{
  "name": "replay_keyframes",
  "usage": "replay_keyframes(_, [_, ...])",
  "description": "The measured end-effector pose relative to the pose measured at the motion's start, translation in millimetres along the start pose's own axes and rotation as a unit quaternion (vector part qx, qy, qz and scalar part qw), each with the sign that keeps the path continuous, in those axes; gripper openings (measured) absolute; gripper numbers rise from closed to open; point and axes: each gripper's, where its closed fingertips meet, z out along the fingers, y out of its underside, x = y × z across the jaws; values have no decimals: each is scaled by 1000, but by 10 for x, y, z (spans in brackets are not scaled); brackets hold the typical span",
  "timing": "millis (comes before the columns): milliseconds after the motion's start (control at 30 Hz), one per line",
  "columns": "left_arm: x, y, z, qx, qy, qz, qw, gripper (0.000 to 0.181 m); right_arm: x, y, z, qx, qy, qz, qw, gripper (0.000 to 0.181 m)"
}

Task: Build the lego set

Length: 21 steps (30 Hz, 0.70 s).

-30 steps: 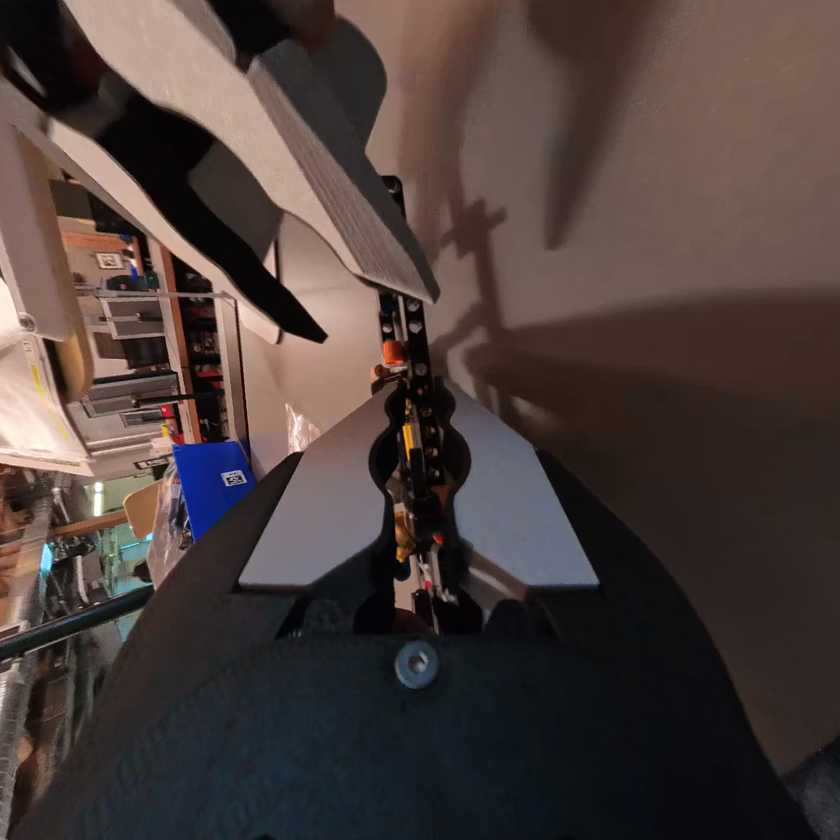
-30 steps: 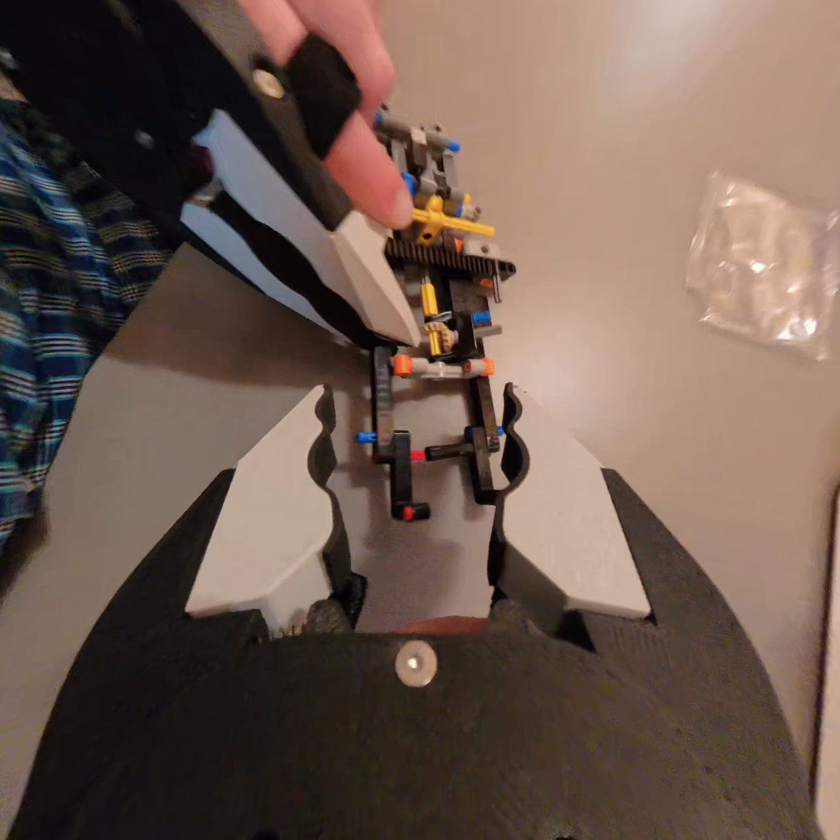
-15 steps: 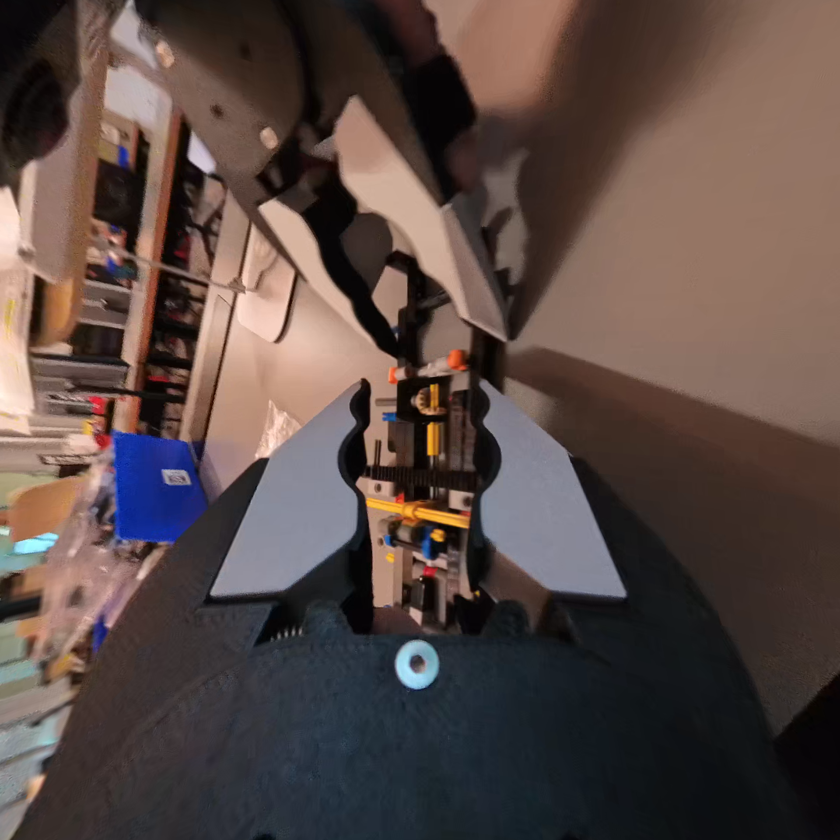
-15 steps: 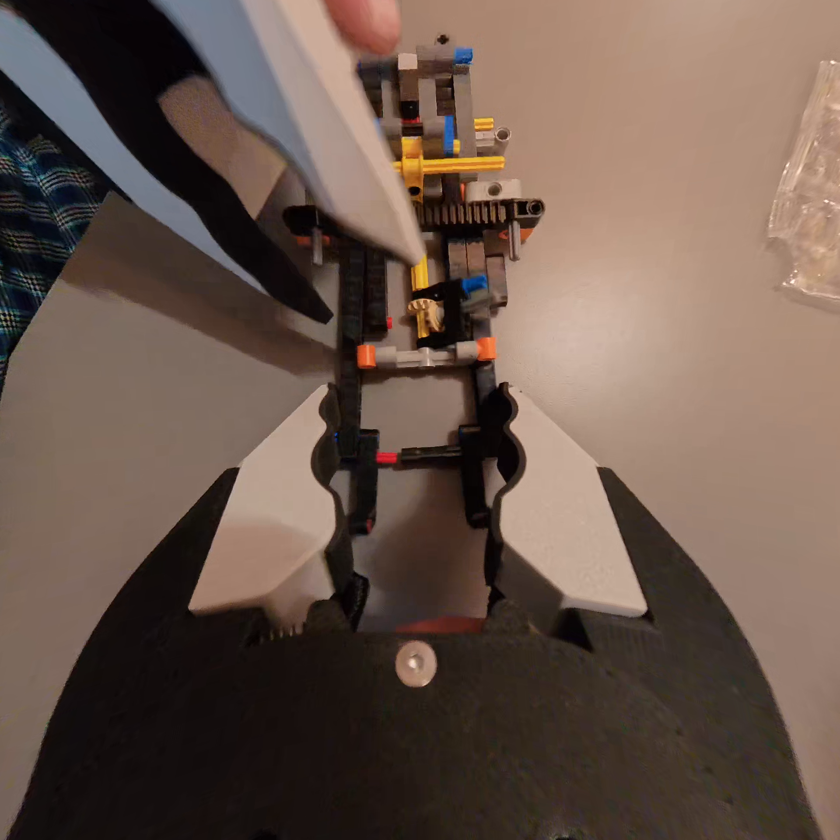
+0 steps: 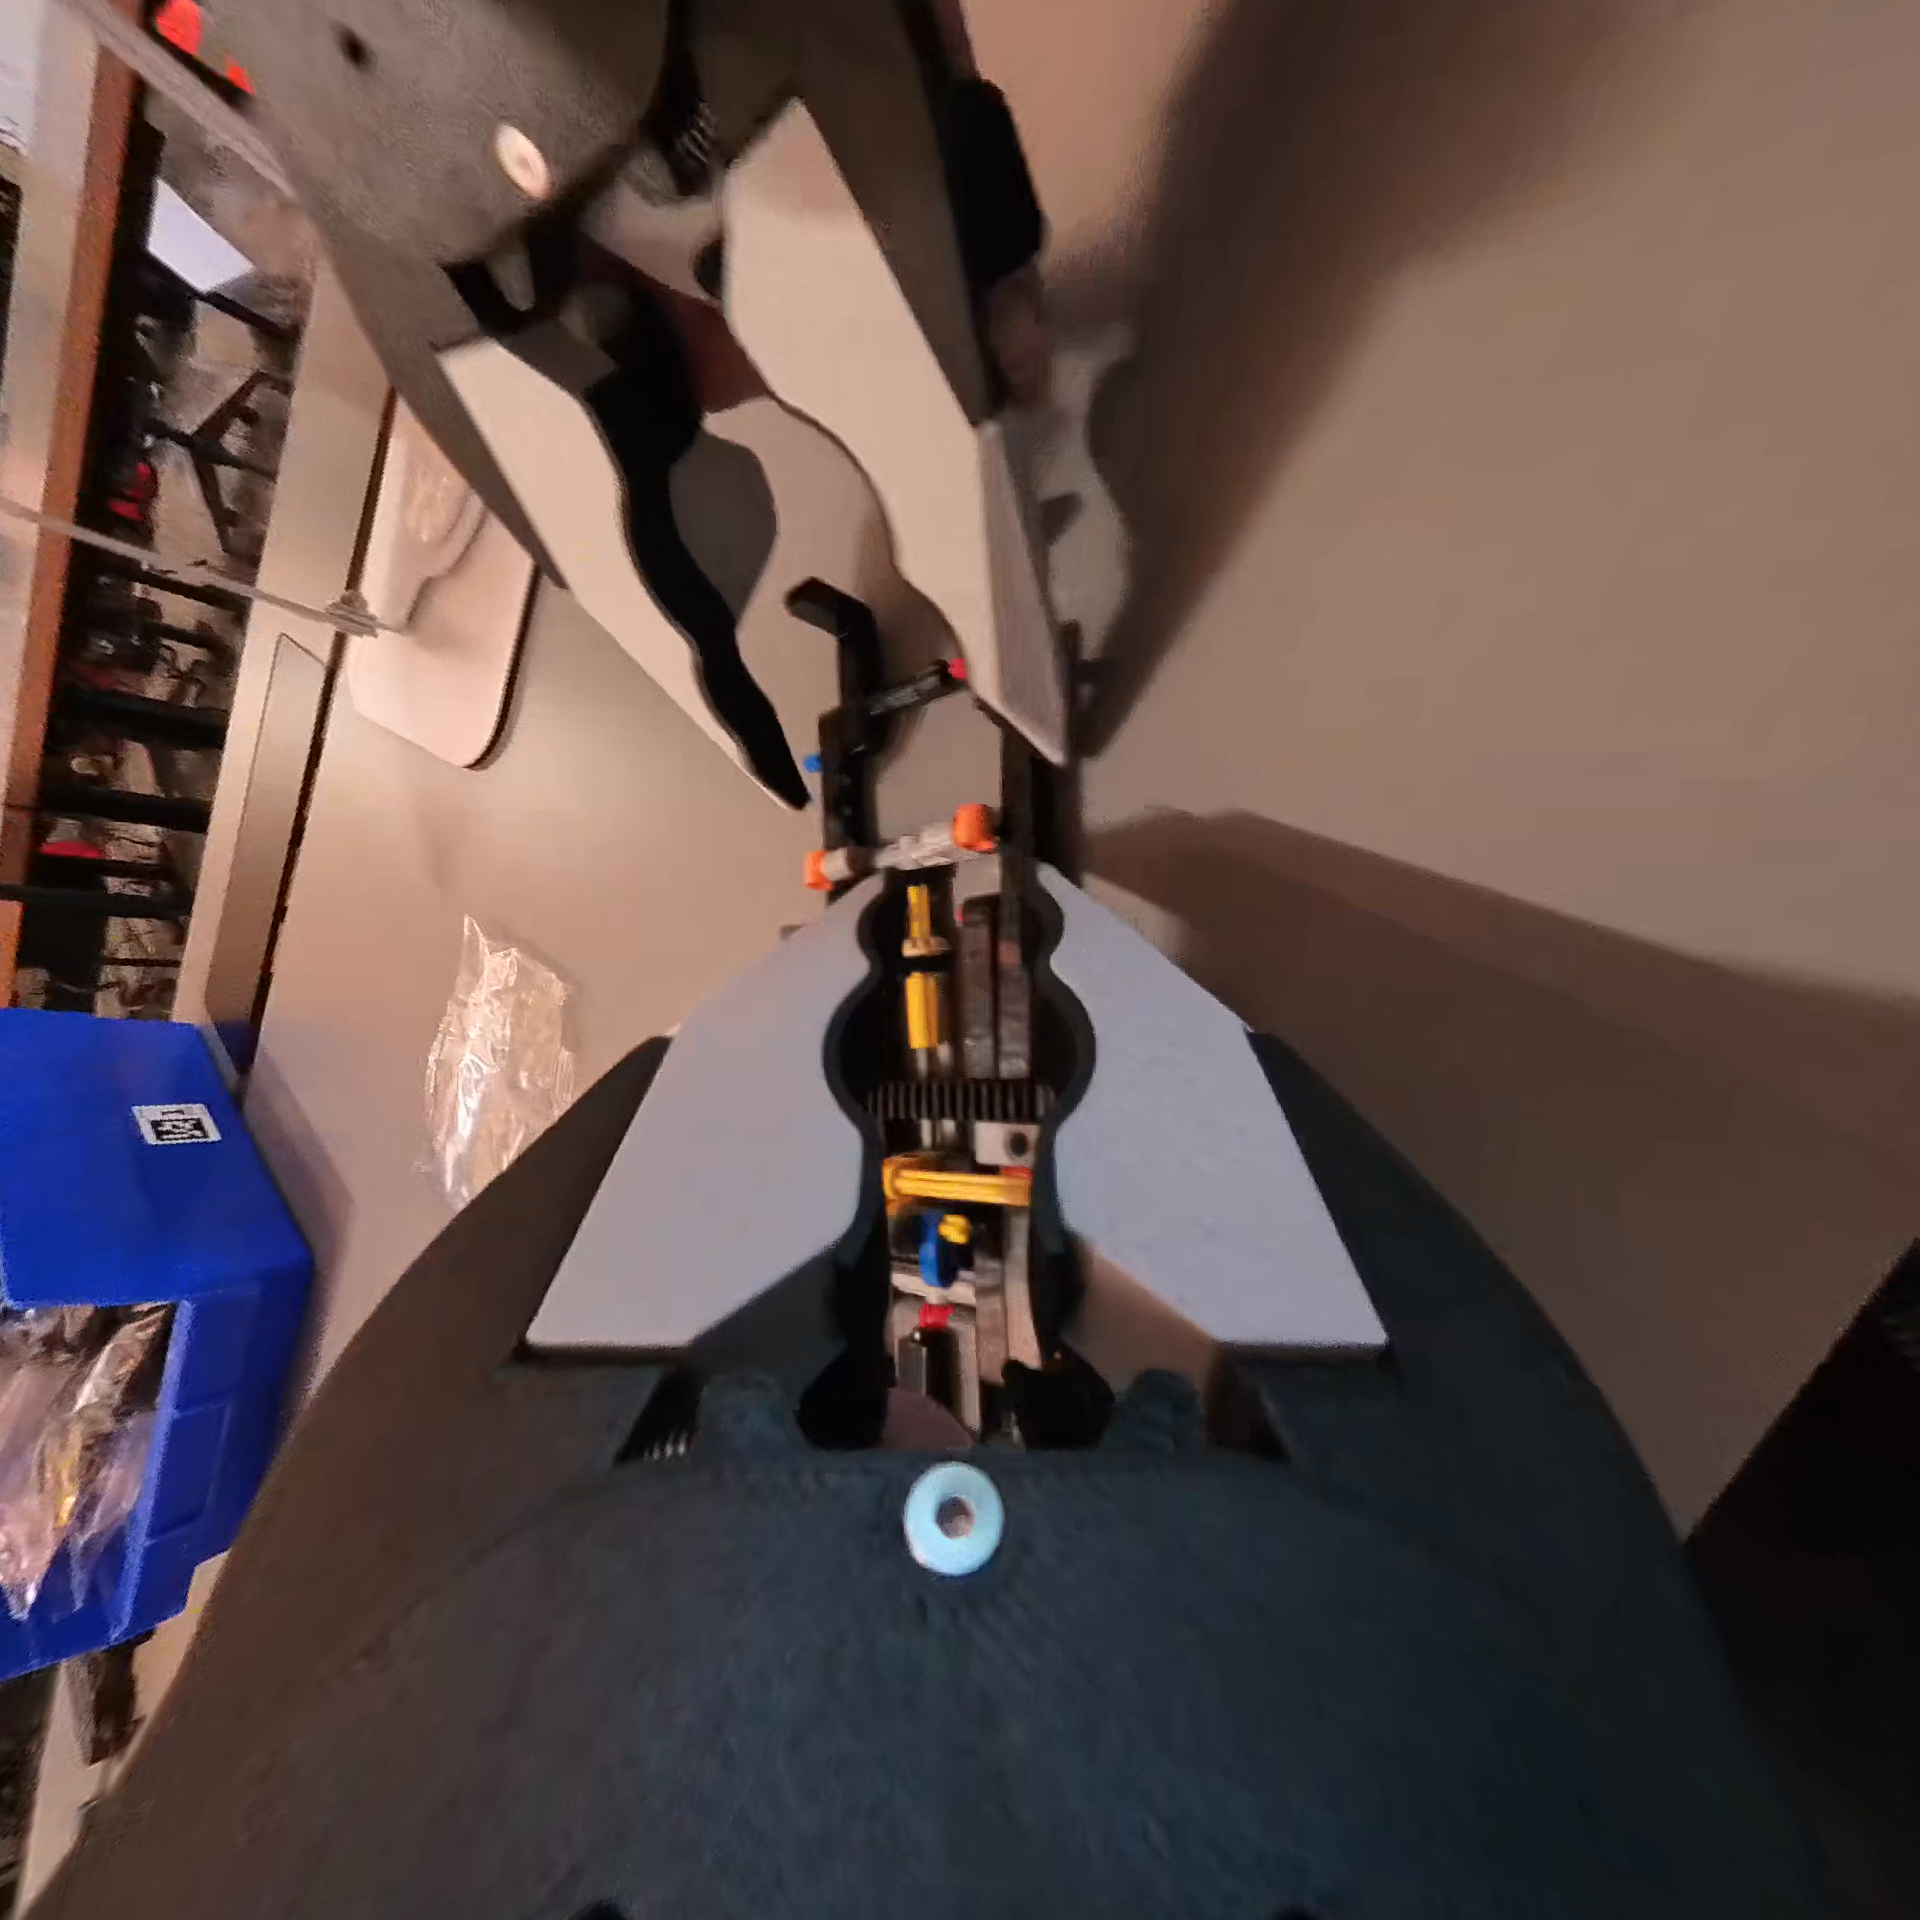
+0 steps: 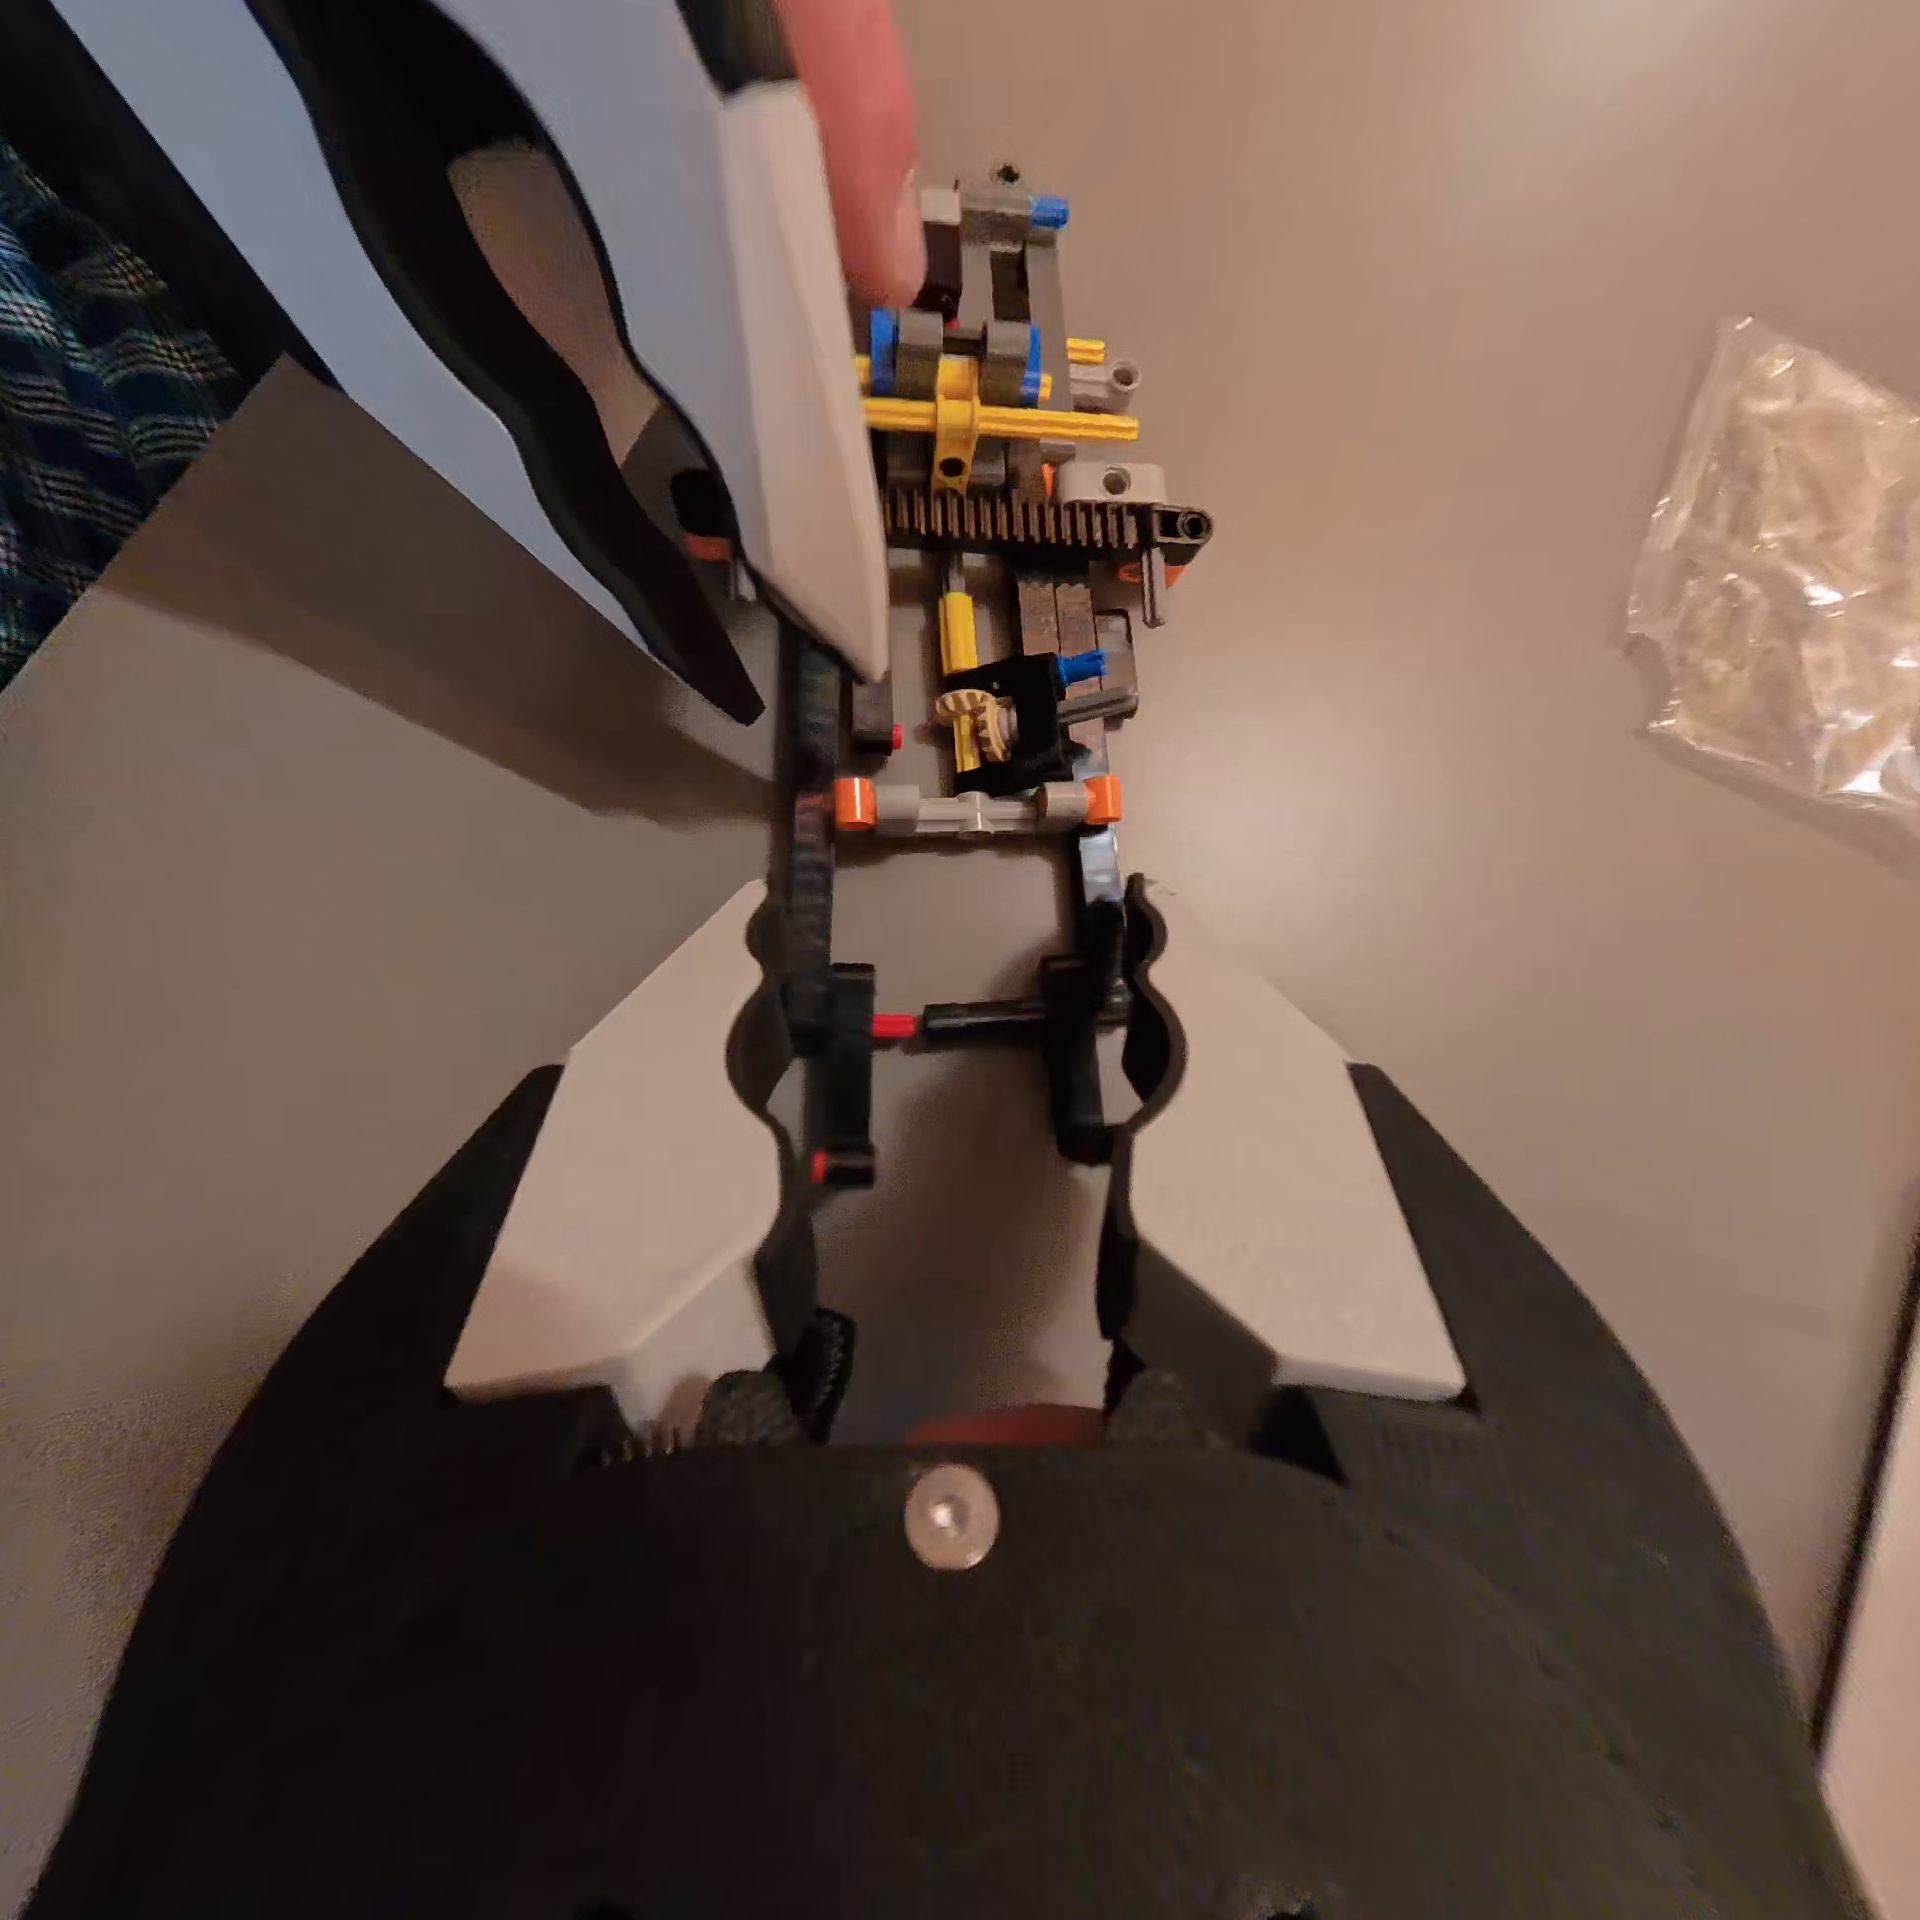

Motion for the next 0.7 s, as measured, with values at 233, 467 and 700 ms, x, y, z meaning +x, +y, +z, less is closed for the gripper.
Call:
replay_keyframes(233, [79, 93, 132, -19, -8, 7, 1000, 21, -166, -55, -102, -1, -38, -35, 999, 34])
replay_keyframes(467, [106, 125, 180, -28, -2, -6, 1000, 8, -130, -120, -33, 0, -42, -37, 998, 25])
replay_keyframes(700, [103, 198, 139, -30, 13, 14, 999, 6, -152, -150, -12, -16, -84, -106, 991, 27])
